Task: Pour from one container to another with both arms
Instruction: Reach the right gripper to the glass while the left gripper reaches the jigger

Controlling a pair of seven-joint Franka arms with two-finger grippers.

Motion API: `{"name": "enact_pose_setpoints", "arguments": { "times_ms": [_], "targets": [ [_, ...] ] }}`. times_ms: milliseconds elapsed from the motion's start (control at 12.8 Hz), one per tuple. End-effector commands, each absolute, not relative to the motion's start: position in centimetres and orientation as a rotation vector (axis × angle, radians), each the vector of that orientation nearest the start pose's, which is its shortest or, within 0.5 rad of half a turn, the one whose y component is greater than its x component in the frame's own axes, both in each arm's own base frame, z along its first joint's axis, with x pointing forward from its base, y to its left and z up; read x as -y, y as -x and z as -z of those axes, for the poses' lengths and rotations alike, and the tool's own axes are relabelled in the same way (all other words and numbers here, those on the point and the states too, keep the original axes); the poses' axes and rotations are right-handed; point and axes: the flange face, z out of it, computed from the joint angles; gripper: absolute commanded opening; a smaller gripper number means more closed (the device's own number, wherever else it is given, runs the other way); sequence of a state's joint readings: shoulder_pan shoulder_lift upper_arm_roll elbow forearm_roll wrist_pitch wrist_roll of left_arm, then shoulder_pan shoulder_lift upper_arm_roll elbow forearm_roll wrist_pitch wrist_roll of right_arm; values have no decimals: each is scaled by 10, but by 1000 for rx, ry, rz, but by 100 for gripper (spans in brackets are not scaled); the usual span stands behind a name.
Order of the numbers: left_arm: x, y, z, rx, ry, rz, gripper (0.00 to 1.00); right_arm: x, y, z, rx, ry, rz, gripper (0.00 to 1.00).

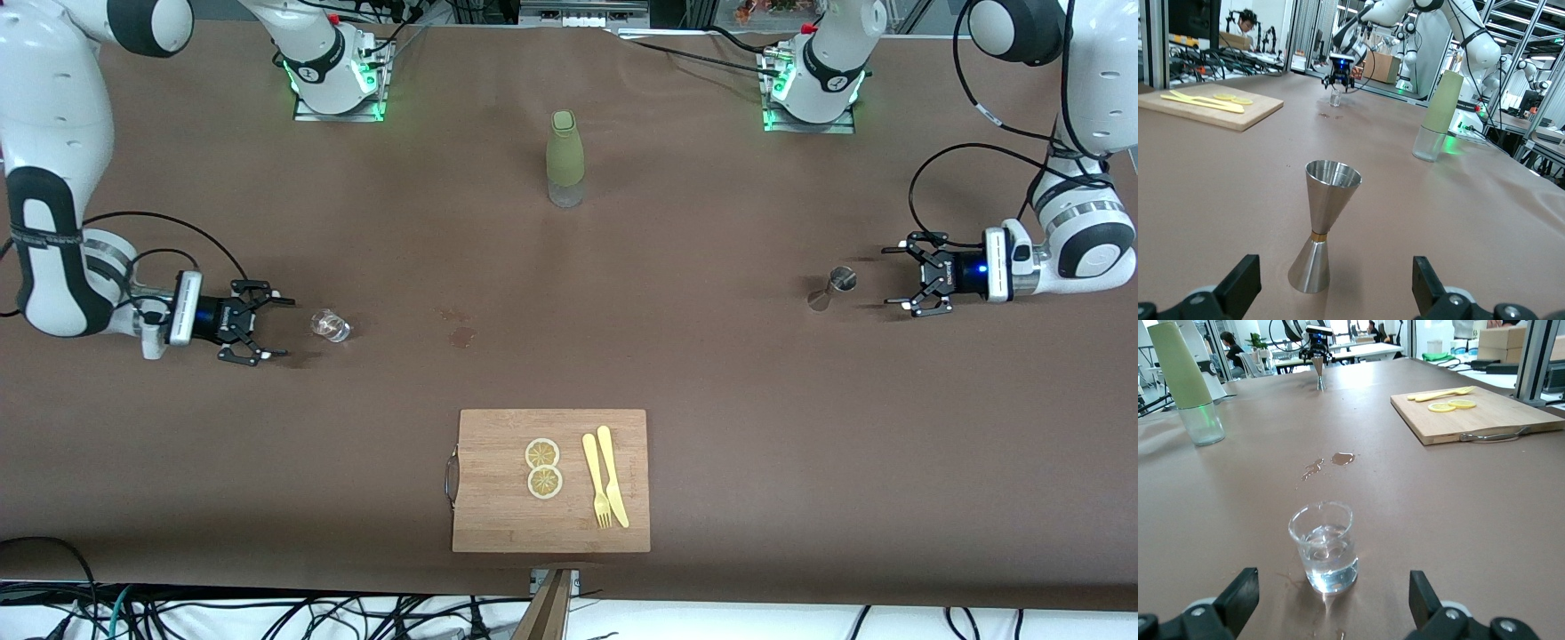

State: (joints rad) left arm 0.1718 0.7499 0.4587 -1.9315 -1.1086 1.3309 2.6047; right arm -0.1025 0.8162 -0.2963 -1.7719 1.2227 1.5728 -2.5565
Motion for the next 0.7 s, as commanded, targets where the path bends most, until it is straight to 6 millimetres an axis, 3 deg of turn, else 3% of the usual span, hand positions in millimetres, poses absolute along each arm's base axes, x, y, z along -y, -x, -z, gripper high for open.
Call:
{"name": "enact_pose_setpoints", "arguments": {
  "times_ms": [0,391,625],
  "targets": [
    [-203,-462,-119,1276,-1475,-992,100,103,-564,-86,1408,1458,998,100],
    [-183,-462,-95,1297,-1420,-1063,100,68,-566,-63,1366,1405,1087,100],
    [-167,-459,-74,1286,-1399,-1087,100,59,-565,-58,1355,1393,1083,100]
  ]
}}
